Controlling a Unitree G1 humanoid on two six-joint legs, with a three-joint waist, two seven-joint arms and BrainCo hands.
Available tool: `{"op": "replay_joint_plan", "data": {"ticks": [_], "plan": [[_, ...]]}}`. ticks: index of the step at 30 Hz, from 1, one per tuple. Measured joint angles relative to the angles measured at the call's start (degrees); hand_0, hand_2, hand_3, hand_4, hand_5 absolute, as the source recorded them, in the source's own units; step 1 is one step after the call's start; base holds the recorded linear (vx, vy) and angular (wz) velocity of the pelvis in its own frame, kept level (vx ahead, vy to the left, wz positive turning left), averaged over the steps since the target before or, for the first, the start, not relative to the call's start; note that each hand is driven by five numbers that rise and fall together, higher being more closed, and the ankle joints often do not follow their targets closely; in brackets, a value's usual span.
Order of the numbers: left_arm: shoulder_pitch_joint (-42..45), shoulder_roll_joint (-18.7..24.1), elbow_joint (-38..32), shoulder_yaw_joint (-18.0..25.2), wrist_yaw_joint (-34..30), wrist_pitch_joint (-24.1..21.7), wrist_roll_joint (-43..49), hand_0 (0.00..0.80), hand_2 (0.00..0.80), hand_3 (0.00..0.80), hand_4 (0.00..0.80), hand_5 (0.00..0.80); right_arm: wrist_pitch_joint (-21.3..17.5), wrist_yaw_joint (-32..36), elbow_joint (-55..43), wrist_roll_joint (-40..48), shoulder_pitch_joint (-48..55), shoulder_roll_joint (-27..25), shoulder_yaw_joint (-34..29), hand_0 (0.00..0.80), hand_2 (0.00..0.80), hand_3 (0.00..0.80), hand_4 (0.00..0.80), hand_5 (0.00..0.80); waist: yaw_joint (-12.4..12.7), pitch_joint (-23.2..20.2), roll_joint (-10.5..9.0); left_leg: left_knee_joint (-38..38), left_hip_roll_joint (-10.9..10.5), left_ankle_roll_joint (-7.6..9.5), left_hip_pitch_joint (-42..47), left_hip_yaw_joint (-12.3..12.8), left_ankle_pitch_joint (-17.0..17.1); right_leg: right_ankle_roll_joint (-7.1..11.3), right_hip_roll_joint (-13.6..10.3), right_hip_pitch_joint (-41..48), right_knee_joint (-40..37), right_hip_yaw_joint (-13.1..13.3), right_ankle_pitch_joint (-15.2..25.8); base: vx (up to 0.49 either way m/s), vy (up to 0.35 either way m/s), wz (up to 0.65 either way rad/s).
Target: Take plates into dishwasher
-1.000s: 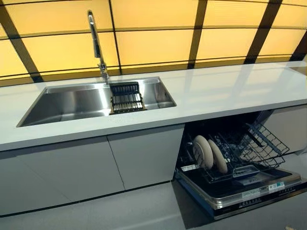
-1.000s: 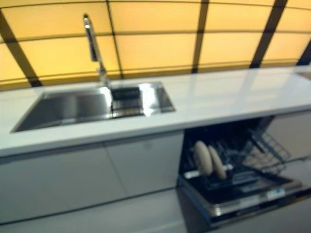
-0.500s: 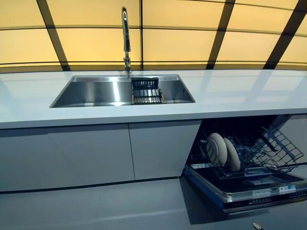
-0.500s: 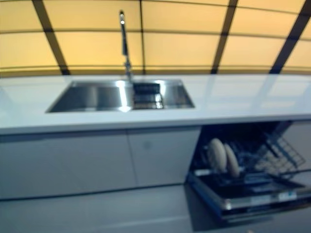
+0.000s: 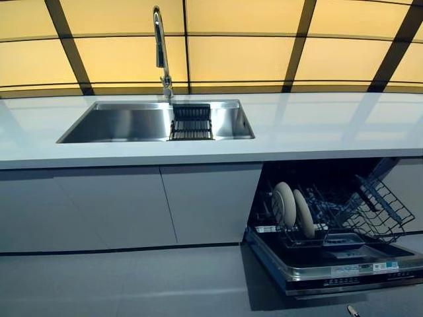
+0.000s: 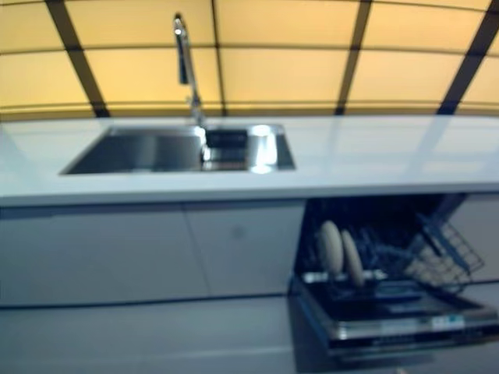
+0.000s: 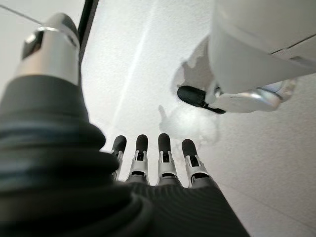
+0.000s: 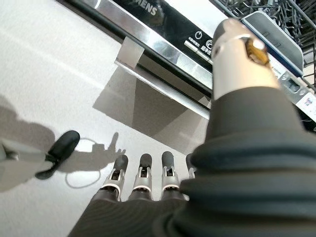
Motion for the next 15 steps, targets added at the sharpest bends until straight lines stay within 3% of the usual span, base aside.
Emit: {"op": "replay_joint_plan", "data": {"ticks": [5,15], "plan": [[0.36,-0.01,0.03,-0.04,-0.02,-0.29,0.01,0.000,0.000,0.000,0.000,0.000,-0.84,-1.21,-0.03,2.52,-0.04,-0.05,-0.12,0.000,0.000,0.000,0.000,0.000,-0.15,-0.06,2.22,-0.56,-0.26,-0.03,-0.04,-0.18,0.24,0.29,-0.33,-0.04,0.00,-0.64,0.06,-0.018,0.004,0.04],[0.53,0.21,-0.20,-0.04,-1.07,-0.73,0.51,0.000,0.000,0.000,0.000,0.000,-0.54,0.74,0.52,12.42,0.03,-0.50,-3.17,0.000,0.000,0.000,0.000,0.000,-0.35,0.47,3.39,-0.76,-0.54,-0.03,0.06,-0.07,0.23,0.51,-0.64,-0.20,-0.01,-0.62,-0.13,0.002,-0.031,0.00]]}}
